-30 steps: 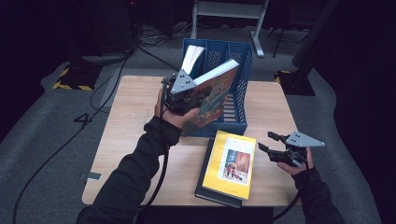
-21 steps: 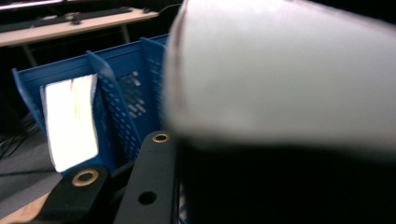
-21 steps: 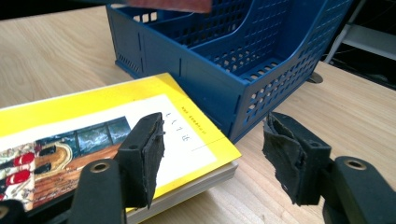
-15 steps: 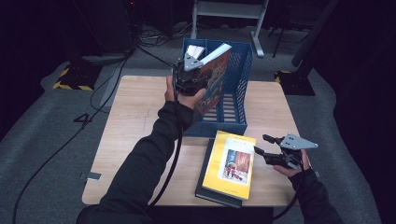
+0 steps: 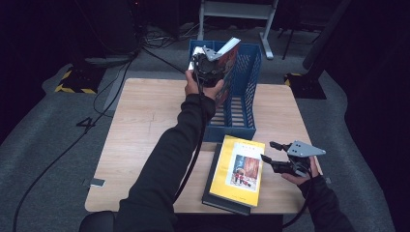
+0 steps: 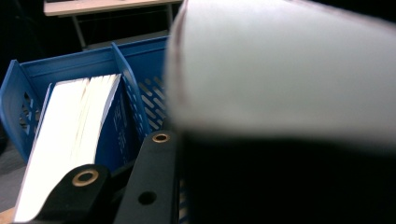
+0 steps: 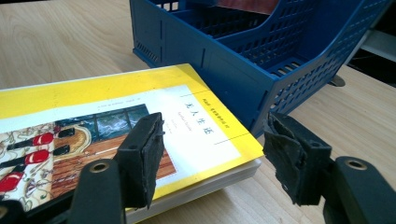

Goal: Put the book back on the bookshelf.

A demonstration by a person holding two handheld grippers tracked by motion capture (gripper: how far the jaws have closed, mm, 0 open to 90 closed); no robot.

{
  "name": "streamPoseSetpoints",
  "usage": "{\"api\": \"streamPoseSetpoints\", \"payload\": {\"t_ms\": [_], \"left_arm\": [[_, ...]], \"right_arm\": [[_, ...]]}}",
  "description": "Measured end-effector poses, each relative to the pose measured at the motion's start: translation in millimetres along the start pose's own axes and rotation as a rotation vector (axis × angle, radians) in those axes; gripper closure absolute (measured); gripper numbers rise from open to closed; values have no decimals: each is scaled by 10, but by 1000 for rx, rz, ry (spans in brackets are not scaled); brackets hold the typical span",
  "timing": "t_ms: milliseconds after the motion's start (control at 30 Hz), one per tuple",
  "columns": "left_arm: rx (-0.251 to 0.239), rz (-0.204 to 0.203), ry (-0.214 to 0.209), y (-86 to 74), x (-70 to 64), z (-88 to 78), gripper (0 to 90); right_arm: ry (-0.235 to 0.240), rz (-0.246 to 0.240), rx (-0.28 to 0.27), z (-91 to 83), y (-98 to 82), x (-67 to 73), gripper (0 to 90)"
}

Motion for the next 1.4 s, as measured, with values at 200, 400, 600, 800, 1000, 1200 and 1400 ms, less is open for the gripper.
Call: {"api": "streamPoseSetpoints", "payload": {"t_ms": [200,400,600,800,1000,1200,1400], "left_arm": [[10,-36,30,-25,9,166,743],[23,-56,95,-17,22,279,743],[37,-63,123,28,-3,394,743],[41,-87,137,30,-19,486,742],[64,-115,138,-122,3,588,742],[89,-109,131,-320,-51,671,741],[97,-114,112,-460,-83,678,740]], "right_arm": [[7,-19,7,3,-13,35,386],[12,-23,12,18,-26,55,386],[18,-30,15,29,-30,71,385],[23,-32,21,48,-50,82,385],[28,-38,24,50,-52,94,386],[33,-43,32,60,-62,104,387],[34,-47,35,62,-66,112,389]]}}
Point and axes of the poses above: each handheld gripper's, and its own axes: z roughly forward along the jaws, y roughly out of its top, x roughly to its left, the point moved 9 cm from there along z, roughly forward along the jaws, and after that the axes turned 5 degrees about z, right-handed, at the moved point
